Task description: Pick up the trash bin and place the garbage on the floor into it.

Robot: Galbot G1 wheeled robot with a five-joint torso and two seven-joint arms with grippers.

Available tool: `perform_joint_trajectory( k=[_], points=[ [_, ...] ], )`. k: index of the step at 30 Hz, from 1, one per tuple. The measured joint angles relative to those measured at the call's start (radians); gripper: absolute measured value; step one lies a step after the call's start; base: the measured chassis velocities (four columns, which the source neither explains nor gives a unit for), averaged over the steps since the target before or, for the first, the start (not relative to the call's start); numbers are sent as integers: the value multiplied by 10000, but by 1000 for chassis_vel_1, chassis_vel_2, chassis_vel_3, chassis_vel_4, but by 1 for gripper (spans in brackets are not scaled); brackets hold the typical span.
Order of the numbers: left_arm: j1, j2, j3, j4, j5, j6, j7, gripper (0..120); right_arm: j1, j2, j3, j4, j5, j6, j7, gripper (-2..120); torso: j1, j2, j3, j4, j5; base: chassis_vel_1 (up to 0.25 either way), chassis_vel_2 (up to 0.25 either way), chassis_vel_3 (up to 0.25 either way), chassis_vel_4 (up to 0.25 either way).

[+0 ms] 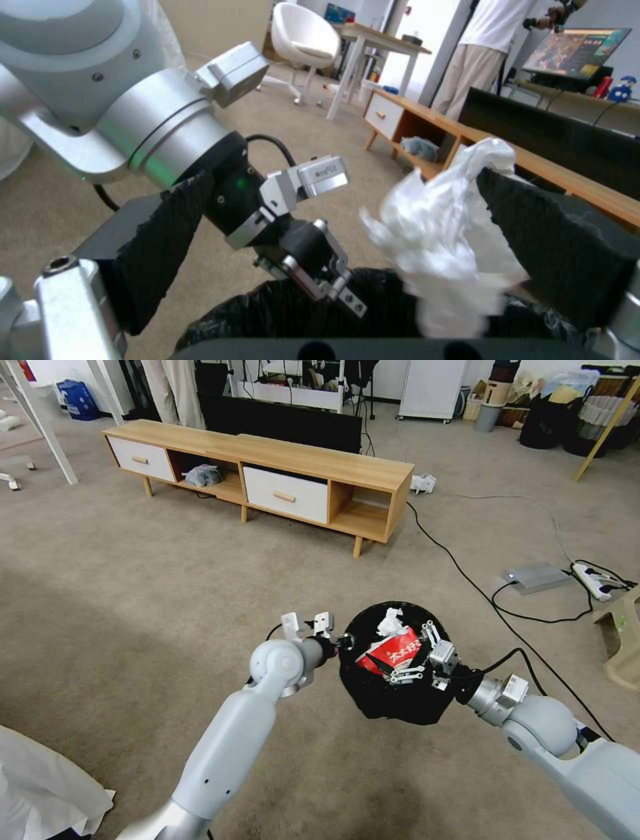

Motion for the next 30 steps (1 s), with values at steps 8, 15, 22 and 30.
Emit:
perform_joint_trajectory(
  k=[8,15,22,30],
  points=[
    [46,47,5,-210,33,-1,-20,0,-150,-255,14,136,404,-299,53,100,0,0,0,0,-1,0,0,0,0],
    [147,255,-96,-477,46,14,-84,0,-438,-565,36,306,641,-1069,604,100,0,0,0,0,-1,0,0,0,0],
    [331,427,-159,-666,69,24,-113,0,-513,-871,-131,463,1313,-1679,899,100,0,0,0,0,-1,0,0,0,0],
    [388,610,-231,-832,70,28,-116,0,-483,-1328,-398,513,1318,-2220,1179,100,0,0,0,-1,-2,0,0,0,0]
  ],
)
